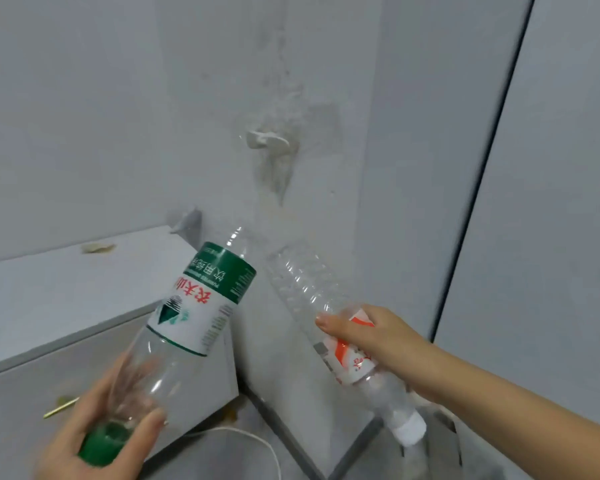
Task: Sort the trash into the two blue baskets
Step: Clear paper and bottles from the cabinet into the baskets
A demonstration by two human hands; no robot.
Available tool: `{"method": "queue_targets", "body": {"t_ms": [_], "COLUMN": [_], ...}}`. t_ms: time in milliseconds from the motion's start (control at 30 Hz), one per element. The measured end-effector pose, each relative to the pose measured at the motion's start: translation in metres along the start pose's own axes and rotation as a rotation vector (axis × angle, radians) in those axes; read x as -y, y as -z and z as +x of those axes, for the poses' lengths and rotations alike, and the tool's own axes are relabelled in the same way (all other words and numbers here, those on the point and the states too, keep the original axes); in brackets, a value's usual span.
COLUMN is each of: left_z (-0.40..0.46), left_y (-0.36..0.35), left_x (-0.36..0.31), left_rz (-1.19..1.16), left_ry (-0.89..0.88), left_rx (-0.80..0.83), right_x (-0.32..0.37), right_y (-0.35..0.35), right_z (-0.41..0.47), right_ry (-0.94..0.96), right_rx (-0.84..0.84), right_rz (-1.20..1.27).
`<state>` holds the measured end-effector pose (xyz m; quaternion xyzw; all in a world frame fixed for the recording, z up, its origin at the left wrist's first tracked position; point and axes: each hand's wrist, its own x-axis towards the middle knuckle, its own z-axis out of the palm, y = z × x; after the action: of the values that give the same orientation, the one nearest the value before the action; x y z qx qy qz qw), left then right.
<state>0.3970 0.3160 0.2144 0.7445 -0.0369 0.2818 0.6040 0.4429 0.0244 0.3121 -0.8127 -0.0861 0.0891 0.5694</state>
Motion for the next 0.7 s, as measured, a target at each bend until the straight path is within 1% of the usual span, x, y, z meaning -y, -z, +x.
{"method": "queue_targets", "body": {"t_ms": [67, 133, 200, 233, 300, 367, 400, 433, 467, 533, 567, 667, 700], "left_z": [-0.023, -0.031, -0.035, -0.04, -0.055, -0.075, -0.086, -0.098, -0.11, -0.133, -0.143, -0.168, -0.178], "left_y": [-0.035, -0.065, -0.096, -0.114, -0.156, -0.197, -0.217, -0.237, -0.255, -0.289, -0.302, -0.335, -0.344], "left_x": [-0.029, -0.057, -0.073, -0.074, -0.075, -0.073, -0.072, -0.074, -0.076, -0.081, -0.086, -0.1, -0.105], "left_rz": [-0.002, 0.001, -0.032, -0.059, -0.153, -0.252, -0.293, -0.308, -0.309, -0.275, -0.252, -0.179, -0.178], "left_ry": [-0.039, -0.046, -0.007, 0.048, 0.226, 0.496, 0.625, 0.714, 0.767, 0.758, 0.716, 0.504, 0.458], "left_rx": [0.067, 0.175, 0.264, 0.318, 0.468, 0.601, 0.653, 0.69, 0.703, 0.703, 0.703, 0.751, 0.777], "right_x": [-0.026, -0.051, -0.071, -0.081, -0.102, -0.127, -0.138, -0.151, -0.163, -0.185, -0.195, -0.219, -0.227], "right_y": [0.031, 0.059, 0.084, 0.096, 0.119, 0.144, 0.156, 0.168, 0.182, 0.208, 0.221, 0.252, 0.26], "right_z": [-0.043, -0.082, -0.113, -0.127, -0.151, -0.172, -0.183, -0.194, -0.206, -0.231, -0.244, -0.28, -0.29], "right_ry": [-0.03, -0.069, -0.099, -0.112, -0.152, -0.203, -0.222, -0.24, -0.255, -0.277, -0.283, -0.275, -0.267], "right_rx": [-0.07, -0.149, -0.216, -0.25, -0.343, -0.439, -0.489, -0.549, -0.614, -0.735, -0.789, -0.929, -0.968], "right_rz": [0.008, 0.028, 0.051, 0.058, 0.048, 0.038, 0.043, 0.058, 0.09, 0.175, 0.221, 0.289, 0.305]}}
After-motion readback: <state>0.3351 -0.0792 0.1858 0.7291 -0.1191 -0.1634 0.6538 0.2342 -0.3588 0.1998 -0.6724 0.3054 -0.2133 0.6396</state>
